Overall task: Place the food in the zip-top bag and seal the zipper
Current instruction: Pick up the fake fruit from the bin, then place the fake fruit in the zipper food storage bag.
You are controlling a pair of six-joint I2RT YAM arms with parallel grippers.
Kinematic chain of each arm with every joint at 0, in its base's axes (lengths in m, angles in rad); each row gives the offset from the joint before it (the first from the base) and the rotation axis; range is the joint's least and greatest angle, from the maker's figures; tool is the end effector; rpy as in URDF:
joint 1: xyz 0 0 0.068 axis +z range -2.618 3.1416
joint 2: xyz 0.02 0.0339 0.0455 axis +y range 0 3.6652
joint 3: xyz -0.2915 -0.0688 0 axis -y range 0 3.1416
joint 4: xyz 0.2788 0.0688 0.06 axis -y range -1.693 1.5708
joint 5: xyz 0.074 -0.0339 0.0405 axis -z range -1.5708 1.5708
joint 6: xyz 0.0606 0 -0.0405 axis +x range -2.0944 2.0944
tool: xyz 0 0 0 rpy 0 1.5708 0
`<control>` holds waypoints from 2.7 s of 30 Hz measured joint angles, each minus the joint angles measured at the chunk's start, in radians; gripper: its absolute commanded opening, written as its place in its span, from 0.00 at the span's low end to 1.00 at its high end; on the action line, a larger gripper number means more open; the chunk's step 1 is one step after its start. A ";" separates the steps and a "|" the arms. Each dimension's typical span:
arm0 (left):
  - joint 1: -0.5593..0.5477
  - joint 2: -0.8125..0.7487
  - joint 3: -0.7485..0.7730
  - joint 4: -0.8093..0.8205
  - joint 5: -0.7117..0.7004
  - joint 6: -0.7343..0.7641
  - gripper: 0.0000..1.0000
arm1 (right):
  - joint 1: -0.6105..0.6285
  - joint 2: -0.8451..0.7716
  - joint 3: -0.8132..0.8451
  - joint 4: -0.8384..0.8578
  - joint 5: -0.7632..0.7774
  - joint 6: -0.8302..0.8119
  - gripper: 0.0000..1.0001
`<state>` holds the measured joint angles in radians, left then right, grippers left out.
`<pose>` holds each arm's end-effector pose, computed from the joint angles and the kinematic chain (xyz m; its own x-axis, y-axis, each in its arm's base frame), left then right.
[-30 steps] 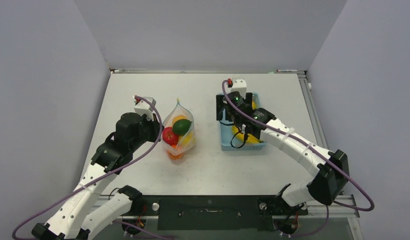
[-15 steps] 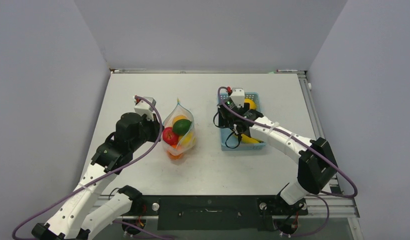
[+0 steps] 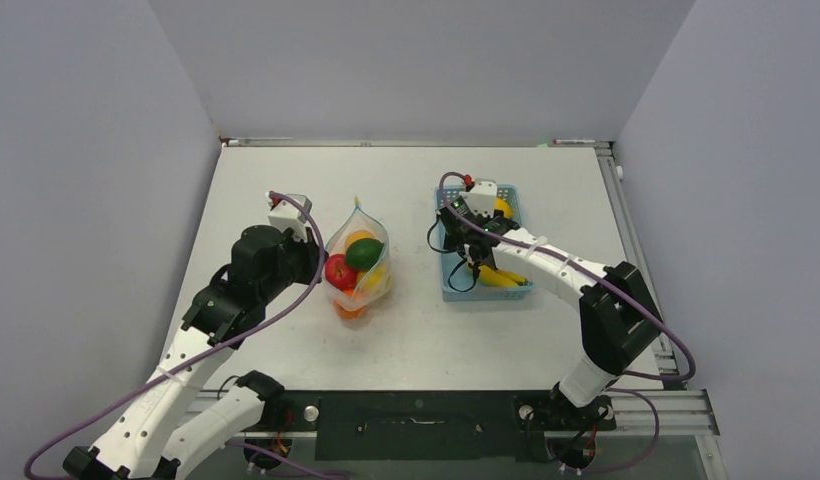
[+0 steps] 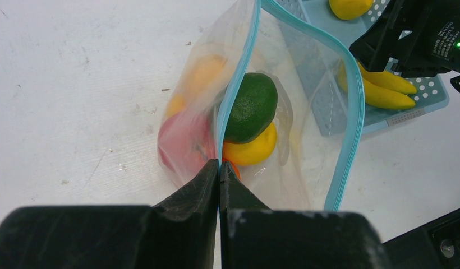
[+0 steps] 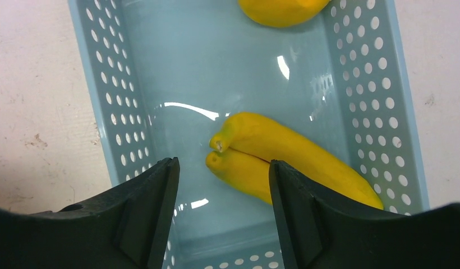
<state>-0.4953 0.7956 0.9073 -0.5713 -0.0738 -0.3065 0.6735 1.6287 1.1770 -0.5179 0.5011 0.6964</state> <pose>0.1841 -0.0944 0.3528 -0.4976 -0.0732 -0.8643 0.2787 0.9301 -0.2392 0.3197 0.2179 0.2319 -0.7092 0.1539 -0.6880 0.1567 0.9859 0.0589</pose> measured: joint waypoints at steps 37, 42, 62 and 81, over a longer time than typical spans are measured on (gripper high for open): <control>0.000 -0.002 0.000 0.000 0.000 0.000 0.00 | -0.033 0.113 0.011 0.054 -0.013 0.017 0.05; 0.000 -0.003 0.000 0.000 0.000 0.000 0.00 | -0.033 0.082 0.010 0.055 -0.036 0.020 0.05; 0.000 -0.003 0.000 0.000 0.000 0.000 0.00 | -0.033 -0.340 -0.050 0.246 -0.256 -0.008 0.05; 0.000 -0.003 0.000 0.000 0.024 0.004 0.00 | -0.033 -0.399 -0.032 0.549 -0.821 -0.042 0.05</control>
<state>-0.4953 0.7929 0.9073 -0.5713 -0.0498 -0.3027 0.6407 1.2301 1.1446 0.0311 -0.3199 0.6544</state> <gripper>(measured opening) 0.004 0.155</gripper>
